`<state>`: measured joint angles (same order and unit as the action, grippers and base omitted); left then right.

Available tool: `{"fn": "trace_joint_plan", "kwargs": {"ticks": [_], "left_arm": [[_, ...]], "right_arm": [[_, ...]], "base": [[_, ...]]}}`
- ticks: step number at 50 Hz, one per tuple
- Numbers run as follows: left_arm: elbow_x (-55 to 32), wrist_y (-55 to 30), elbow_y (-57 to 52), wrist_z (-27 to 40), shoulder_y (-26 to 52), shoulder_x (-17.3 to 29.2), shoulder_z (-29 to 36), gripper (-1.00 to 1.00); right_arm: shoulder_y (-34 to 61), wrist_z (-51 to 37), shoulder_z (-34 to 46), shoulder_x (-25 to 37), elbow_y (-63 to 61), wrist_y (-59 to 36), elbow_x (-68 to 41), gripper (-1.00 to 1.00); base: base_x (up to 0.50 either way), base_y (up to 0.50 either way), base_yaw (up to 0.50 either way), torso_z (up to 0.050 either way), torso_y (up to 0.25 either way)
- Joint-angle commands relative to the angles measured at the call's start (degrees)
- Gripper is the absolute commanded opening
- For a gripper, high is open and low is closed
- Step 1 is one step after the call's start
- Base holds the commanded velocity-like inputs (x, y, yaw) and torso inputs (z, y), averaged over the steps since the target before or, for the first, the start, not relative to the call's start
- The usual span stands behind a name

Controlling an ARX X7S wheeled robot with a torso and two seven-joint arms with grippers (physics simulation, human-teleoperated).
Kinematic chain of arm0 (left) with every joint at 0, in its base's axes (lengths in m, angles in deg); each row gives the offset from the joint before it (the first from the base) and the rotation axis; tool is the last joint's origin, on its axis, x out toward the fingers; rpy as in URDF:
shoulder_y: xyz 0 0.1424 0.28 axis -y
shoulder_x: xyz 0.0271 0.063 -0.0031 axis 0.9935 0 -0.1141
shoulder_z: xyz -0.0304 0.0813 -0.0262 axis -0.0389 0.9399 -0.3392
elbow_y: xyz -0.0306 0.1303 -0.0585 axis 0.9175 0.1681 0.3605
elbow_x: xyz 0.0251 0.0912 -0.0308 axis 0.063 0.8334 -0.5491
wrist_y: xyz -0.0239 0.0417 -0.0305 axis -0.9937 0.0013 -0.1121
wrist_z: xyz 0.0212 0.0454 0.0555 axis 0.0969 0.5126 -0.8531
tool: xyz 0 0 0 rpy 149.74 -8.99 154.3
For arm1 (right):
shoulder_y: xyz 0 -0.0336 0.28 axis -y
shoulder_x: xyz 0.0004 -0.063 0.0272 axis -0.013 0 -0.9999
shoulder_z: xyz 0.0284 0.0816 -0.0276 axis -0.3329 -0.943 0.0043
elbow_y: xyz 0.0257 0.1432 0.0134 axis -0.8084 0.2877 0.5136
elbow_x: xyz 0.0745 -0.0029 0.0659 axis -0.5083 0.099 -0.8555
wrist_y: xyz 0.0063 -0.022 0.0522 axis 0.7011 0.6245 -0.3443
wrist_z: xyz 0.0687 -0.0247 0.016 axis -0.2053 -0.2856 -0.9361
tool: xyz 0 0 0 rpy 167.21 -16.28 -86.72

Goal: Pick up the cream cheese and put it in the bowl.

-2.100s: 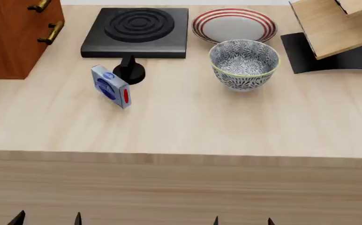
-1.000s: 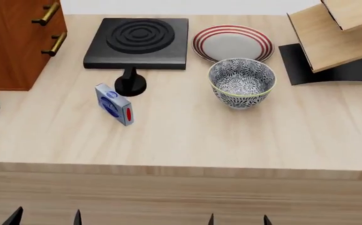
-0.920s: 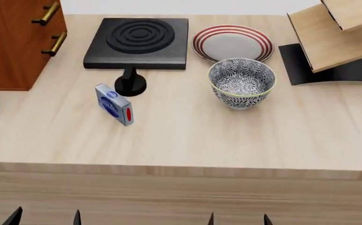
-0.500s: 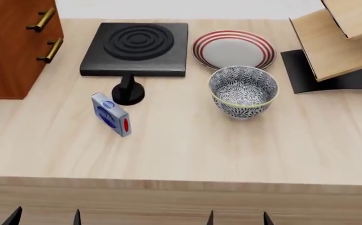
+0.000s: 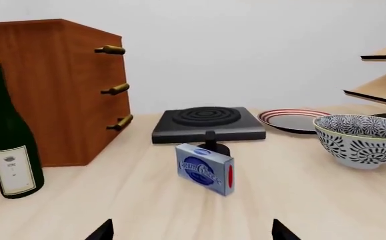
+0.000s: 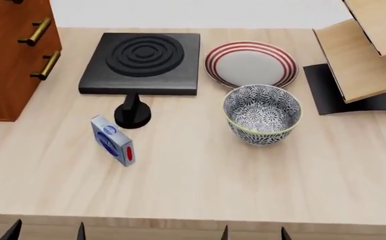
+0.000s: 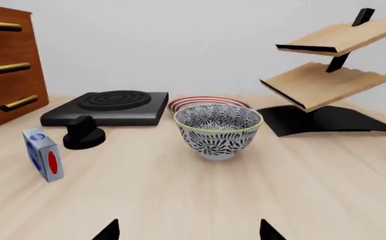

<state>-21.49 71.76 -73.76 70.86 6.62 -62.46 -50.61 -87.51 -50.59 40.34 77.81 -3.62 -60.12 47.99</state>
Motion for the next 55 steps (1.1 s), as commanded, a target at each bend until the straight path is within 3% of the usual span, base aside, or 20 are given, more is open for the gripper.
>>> {"fn": "trace_joint_plan", "kwargs": {"ticks": [1, 49, 55], "left_arm": [[-0.11, -0.25, -0.85, 0.76, -0.21, 0.55, 0.60, 1.00], [-0.74, 1.74, 2.33, 2.98, 1.15, 1.79, 2.39, 1.00], [-0.80, 1.79, 2.36, 3.28, 1.19, 1.88, 2.63, 1.00]], "right_arm": [[-0.18, -0.71, 0.63, 0.57, -0.59, 0.01, -0.21, 1.00], [0.76, -2.51, 2.87, 2.11, -0.03, -0.14, -1.26, 1.00], [1.00, -2.20, 3.11, 1.80, 3.84, 3.44, -1.13, 1.00]], "base": [[0.20, 0.00, 0.00, 0.000, 0.000], [0.15, 0.07, 0.00, 0.000, 0.000], [0.08, 0.15, 0.00, 0.000, 0.000]]}}
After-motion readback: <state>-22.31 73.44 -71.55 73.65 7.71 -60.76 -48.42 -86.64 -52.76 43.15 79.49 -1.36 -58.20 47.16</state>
